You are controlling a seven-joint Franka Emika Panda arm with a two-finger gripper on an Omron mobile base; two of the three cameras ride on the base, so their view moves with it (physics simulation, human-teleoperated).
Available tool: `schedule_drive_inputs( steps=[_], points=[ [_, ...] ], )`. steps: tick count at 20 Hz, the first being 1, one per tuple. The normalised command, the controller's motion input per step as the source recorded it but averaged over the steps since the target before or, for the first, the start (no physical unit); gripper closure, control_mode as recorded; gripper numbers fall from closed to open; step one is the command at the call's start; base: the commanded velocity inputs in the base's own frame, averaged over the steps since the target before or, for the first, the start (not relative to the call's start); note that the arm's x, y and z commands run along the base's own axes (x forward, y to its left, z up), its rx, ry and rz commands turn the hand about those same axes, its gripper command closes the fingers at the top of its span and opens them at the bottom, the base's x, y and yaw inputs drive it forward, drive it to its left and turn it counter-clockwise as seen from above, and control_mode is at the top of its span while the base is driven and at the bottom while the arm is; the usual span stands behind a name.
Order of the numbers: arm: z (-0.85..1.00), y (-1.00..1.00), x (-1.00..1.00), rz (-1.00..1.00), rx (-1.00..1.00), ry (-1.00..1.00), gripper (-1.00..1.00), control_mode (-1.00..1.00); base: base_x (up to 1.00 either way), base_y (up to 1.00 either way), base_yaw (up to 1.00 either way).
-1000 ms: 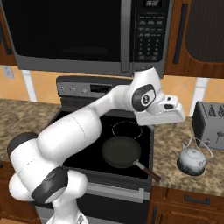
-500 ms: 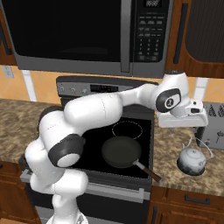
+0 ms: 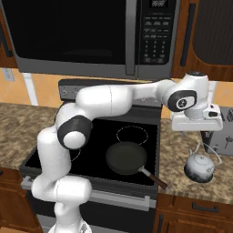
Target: Pick the kettle from the counter and place it on a stove burner. Then turn the burner on.
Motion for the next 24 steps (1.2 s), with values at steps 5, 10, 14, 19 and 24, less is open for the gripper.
schedule_drive_inputs(
  steps=[5, 10, 14, 19, 24],
  points=[
    [-0.25, -0.13, 0.05, 0.06, 0.05, 0.00, -1.00, -1.00, 0.00, 0.00, 0.00],
    [-0.26, -0.10, 0.03, 0.07, 0.03, 0.00, -1.00, -1.00, 0.00, 0.00, 0.00],
    [-0.38, 0.00, 0.06, 0.08, 0.09, 0.00, -1.00, -1.00, 0.00, 0.00, 0.00],
    [-0.39, 0.00, 0.22, 0.07, 0.07, 0.00, -1.00, -1.00, 0.00, 0.00, 0.00],
    [-0.32, -0.01, 0.20, 0.04, 0.07, 0.00, -1.00, -1.00, 0.00, 0.00, 0.00]
  ],
)
